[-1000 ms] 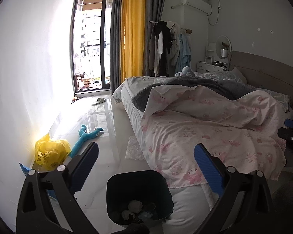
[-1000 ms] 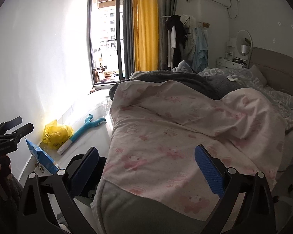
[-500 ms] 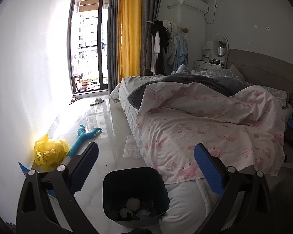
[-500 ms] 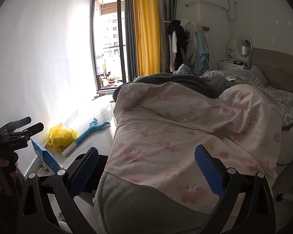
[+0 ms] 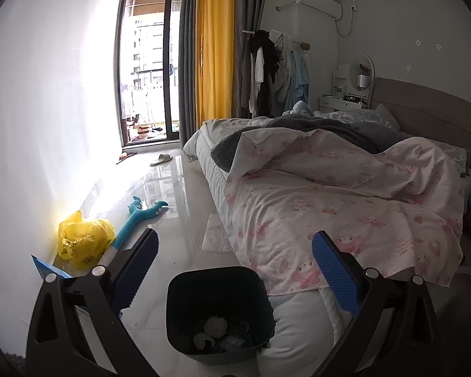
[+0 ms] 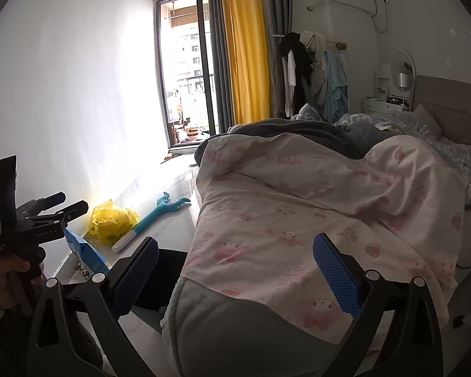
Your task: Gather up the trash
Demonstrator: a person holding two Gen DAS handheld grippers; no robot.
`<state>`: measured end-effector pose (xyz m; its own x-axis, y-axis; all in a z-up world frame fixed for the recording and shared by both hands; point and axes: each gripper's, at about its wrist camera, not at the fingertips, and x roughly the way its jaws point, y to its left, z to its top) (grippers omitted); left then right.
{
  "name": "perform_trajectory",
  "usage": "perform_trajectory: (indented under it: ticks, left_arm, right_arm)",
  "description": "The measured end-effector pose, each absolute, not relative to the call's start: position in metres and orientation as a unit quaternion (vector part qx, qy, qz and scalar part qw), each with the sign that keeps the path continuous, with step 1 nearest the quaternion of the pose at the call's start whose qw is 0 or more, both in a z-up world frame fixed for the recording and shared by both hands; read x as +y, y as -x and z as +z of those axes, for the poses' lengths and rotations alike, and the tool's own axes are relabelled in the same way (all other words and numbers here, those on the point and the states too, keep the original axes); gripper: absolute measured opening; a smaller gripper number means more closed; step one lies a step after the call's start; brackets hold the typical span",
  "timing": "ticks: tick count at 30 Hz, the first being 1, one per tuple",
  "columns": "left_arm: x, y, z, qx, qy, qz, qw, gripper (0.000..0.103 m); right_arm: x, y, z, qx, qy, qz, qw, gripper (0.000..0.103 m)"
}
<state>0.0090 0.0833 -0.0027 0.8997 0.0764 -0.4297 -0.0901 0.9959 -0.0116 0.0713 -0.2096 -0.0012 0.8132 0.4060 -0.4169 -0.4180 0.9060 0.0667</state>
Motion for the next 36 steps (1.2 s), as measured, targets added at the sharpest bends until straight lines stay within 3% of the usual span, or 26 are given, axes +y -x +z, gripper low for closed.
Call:
perform_trajectory:
  ticks: [36]
  left_arm:
    - [0.0788, -0.009, -0.0041, 0.218, 0.012, 0.039, 0.975, 0.1]
  right_arm:
    - [-0.2086, -0.0718, -0.0006, 0.216, 0.012, 0.217, 0.952, 0.1]
